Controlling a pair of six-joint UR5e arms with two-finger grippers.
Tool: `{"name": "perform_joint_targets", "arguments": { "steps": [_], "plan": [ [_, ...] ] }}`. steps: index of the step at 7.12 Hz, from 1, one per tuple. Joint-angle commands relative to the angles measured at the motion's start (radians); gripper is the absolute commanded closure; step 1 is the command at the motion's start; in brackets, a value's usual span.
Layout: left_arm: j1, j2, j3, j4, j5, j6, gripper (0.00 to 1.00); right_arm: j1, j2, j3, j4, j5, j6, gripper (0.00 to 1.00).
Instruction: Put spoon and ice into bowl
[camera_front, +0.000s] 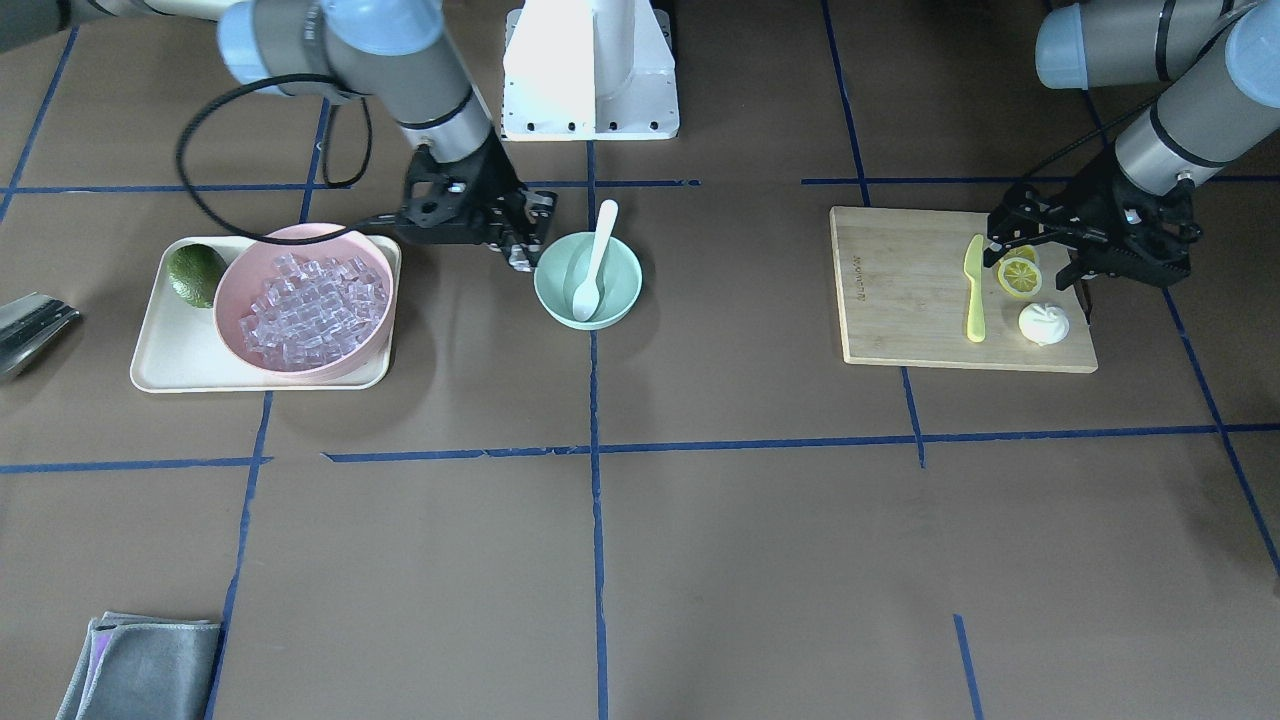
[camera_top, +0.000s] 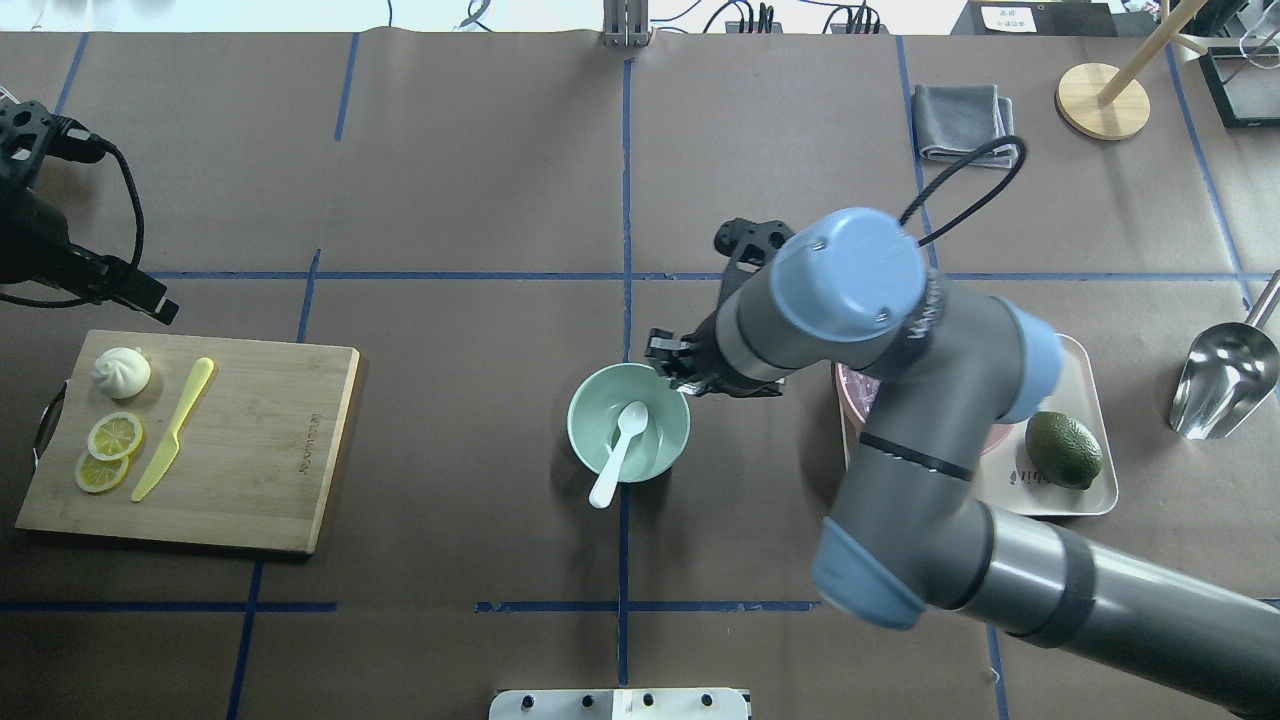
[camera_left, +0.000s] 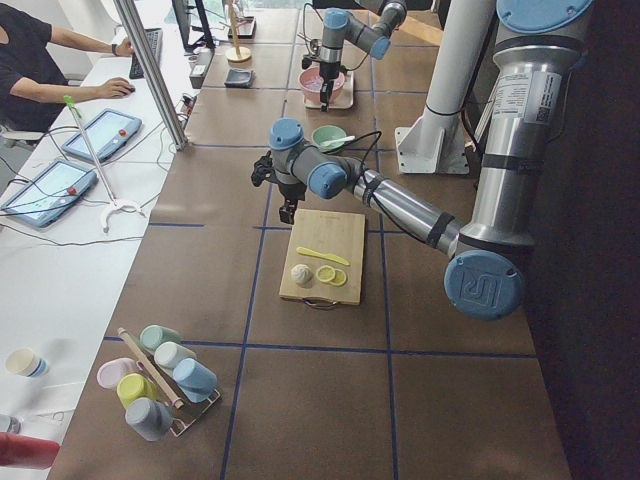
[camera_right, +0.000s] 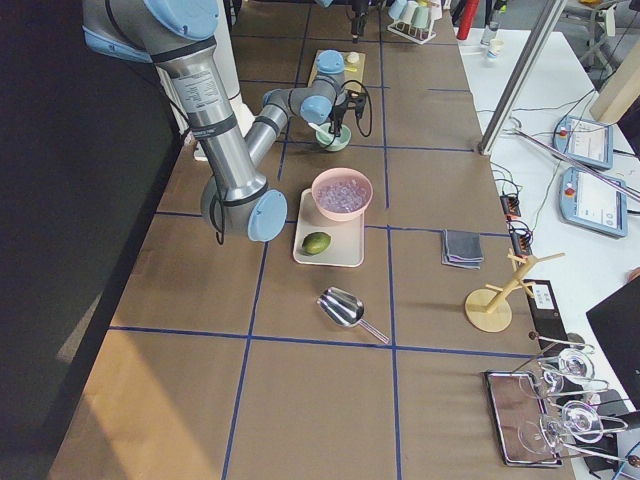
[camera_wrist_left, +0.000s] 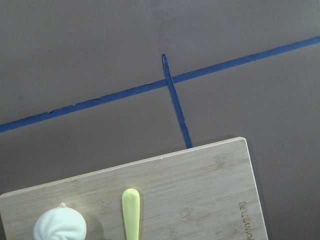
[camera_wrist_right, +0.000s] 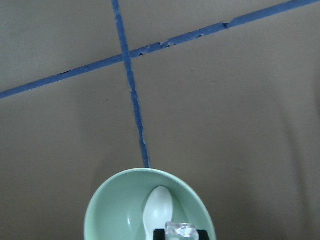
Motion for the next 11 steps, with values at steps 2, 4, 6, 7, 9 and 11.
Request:
{"name": "perform_joint_targets", "arguments": {
  "steps": [2,4,6,7,9,11],
  "plan": [
    [-0.002,0.005,0.0,0.0,0.001,0.006,0.08,-0.046,0.06,-0.112,0.069,-0.041,0.032,0.42],
    [-0.002,0.003,0.002,0.0,0.001,0.004,0.08,-0.049,0.06,-0.11,0.074,-0.04,0.031,0.0],
    [-0.002,0.005,0.003,0.0,0.001,0.006,0.08,-0.04,-0.007,-0.021,0.068,-0.028,0.029,0.0],
    [-0.005,0.017,0.006,0.001,0.002,0.032,0.08,0.008,-0.1,0.08,0.056,0.013,0.026,0.0],
    [-0.095,0.075,0.026,0.009,0.001,0.223,0.08,0.268,-0.236,0.171,0.016,0.293,-0.117,0.0],
    [-0.208,0.095,0.112,0.017,-0.001,0.421,0.08,0.52,-0.441,0.199,0.016,0.482,-0.478,0.0]
  ]
}}
